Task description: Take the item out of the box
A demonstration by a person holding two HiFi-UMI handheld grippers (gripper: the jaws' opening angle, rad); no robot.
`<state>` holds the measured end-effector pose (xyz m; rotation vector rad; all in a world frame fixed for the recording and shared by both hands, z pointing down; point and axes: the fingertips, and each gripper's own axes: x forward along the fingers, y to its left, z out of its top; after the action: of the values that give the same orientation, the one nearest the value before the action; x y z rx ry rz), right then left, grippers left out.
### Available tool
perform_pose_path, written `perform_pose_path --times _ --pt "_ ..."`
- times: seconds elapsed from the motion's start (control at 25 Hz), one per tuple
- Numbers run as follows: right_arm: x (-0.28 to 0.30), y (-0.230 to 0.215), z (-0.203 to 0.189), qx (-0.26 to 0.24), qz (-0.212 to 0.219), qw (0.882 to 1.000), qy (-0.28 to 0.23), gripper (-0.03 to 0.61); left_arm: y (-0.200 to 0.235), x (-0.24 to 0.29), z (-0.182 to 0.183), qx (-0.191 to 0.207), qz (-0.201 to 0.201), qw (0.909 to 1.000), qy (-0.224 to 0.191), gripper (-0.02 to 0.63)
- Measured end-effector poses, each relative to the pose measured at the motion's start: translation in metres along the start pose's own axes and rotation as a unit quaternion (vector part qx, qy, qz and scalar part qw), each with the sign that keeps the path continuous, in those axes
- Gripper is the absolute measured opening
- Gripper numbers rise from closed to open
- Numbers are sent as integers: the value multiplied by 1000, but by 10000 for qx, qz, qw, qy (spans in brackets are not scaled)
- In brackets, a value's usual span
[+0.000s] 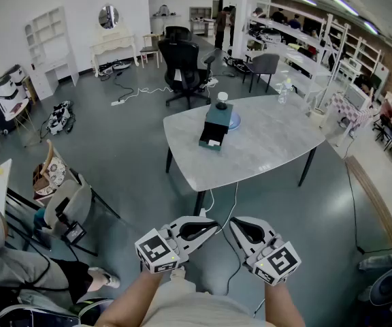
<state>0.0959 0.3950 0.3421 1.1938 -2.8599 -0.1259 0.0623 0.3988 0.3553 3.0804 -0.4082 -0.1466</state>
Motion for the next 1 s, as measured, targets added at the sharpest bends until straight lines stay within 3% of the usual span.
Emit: perform_pose_path --times 1.0 --pt "2 -17 3 294 263 9990 -199 18 13 28 6 -31 -99 9999 90 21"
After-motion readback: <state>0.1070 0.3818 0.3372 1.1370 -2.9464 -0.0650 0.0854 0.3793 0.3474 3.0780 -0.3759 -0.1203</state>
